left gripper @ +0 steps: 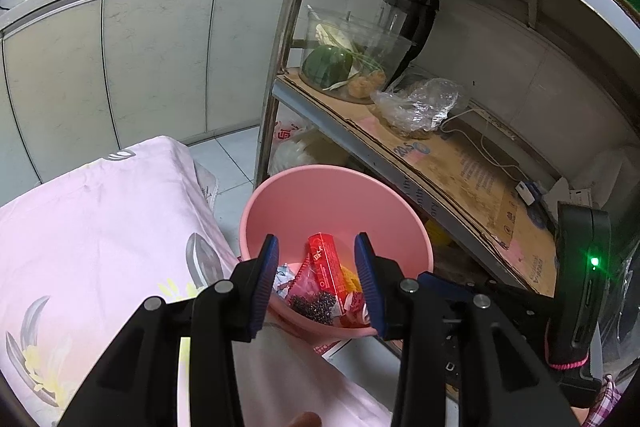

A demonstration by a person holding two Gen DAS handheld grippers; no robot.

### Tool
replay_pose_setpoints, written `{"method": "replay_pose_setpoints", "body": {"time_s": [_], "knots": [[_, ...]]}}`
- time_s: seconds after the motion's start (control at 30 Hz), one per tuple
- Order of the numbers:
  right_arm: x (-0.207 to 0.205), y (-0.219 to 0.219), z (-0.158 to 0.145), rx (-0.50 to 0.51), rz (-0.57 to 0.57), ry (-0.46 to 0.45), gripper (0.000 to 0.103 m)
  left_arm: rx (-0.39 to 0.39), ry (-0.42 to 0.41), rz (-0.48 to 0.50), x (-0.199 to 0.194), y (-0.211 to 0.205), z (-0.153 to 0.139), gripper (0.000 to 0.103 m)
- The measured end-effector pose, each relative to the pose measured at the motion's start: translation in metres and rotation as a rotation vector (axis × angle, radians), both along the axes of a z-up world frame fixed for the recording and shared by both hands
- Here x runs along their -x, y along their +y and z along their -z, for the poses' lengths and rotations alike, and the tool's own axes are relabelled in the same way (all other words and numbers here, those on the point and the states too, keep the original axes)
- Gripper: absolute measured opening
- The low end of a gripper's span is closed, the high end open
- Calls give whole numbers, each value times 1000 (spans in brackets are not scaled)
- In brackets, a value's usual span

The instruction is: Collect trash

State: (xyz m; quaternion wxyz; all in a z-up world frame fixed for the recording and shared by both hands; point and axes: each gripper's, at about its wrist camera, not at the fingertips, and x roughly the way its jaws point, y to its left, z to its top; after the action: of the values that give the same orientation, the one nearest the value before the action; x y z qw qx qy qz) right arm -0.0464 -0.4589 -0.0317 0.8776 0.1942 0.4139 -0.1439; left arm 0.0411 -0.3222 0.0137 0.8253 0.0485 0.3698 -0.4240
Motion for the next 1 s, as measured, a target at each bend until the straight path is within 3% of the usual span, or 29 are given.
{"method": "replay_pose_setpoints", "body": {"time_s": [0.37, 0.4, 0.43, 0.47, 0.83, 0.9, 1.0], "knots": [[0, 1, -1, 2, -3, -1, 42, -12, 13, 4, 0, -1, 0, 40], [0, 2, -2, 2, -4, -2, 42, -19, 18, 7, 0, -1, 1, 48], [0, 2, -2, 3, -5, -2, 42, -22, 23, 7, 0, -1, 1, 66], [-1, 2, -2, 2, -5, -2, 42, -12, 22, 1, 0, 0, 1, 70], [-1, 3, -3, 11, -1, 4, 43, -4, 8, 4, 2, 0, -2, 70], [-1, 3, -3, 15, 1, 5, 58, -5, 2, 3, 3, 0, -2, 70], [0, 4, -5, 37, 14, 2, 62, -5, -3, 3, 4, 1, -3, 70]]}}
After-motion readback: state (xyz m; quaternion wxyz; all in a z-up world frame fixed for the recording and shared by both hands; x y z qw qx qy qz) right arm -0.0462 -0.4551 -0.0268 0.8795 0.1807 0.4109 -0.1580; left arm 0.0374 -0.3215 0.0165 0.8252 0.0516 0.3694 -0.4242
